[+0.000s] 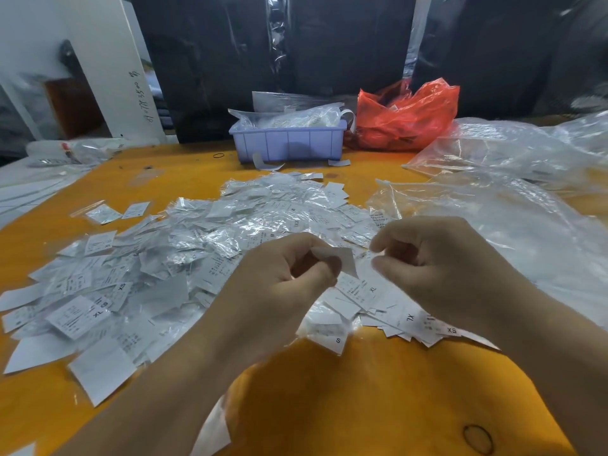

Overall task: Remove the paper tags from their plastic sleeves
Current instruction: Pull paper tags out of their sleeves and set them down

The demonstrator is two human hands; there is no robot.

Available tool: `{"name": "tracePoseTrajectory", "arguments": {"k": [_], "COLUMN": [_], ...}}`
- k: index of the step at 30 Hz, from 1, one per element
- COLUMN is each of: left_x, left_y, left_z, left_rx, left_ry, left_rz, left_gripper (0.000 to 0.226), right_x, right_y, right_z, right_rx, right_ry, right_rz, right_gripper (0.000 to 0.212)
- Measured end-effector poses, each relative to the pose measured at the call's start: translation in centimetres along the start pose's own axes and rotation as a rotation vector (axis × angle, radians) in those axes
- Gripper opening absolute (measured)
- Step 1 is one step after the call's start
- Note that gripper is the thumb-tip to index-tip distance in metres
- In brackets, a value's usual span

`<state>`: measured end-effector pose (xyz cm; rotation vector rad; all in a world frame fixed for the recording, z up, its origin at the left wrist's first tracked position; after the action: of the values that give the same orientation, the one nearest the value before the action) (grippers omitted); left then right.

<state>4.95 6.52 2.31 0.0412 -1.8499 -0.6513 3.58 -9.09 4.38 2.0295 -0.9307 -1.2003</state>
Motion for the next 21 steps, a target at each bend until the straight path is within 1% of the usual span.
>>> {"name": "tracePoseTrajectory", "arguments": {"k": [2, 4, 6, 9, 11, 14, 15, 19, 21], "left_x": [0.0, 0.0, 0.0, 0.0, -0.1, -0.5, -0.5, -0.5, -0.5], "left_y": [-0.1, -0.4, -0.7, -0.7, -0.8, -1.2, -1.3, -1.5, -1.4], "left_z": [0.0, 0.1, 0.1, 0.1, 0.0, 0.0, 0.0, 0.0, 0.1], "left_rx": [-0.008, -0.023, -0.033, -0.021, -0.025, -0.047, -0.054, -0.049, -0.045], "left_ry": [0.0, -0.004, -0.01, -0.018, -0.019, -0.002, -0.001, -0.005, 0.001], "left_rz": [-0.004, -0.021, -0.048, -0.081, -0.096, -0.111, -0.12, -0.158, -0.166], "left_gripper": [0.024, 0.032, 0.044, 0.053, 0.051, 0.048, 0.047, 0.037, 0.032], "right_x": [1.5, 2.9, 3.3, 3.3, 3.7, 4.0, 4.0, 5.1, 5.4], "right_y": [0.7, 0.4, -0.2, 0.7, 0.6, -1.7, -2.2, -1.6, -1.9], "right_z": [0.0, 0.3, 0.6, 0.6, 0.8, 1.4, 1.5, 1.5, 1.7], "right_rx": [0.005, -0.078, -0.15, -0.095, -0.122, -0.277, -0.305, -0.294, -0.335], "right_ry": [-0.097, -0.223, -0.282, -0.304, -0.35, -0.378, -0.382, -0.436, -0.461], "right_rz": [0.165, 0.275, 0.317, 0.329, 0.304, 0.297, 0.306, 0.342, 0.344], "right_gripper": [0.023, 0.036, 0.043, 0.048, 0.054, 0.066, 0.069, 0.074, 0.075]}}
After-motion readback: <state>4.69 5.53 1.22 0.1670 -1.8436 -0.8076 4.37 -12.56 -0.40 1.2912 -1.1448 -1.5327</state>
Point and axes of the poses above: each hand's wrist, its own z-axis away from the middle knuckle, its own y-axis out of the back of the hand, x = y × z, the point moved 10 cm from there along -z, towards the middle knuckle, and after that the axes turned 3 degrees about y, right-handed, at the moved point
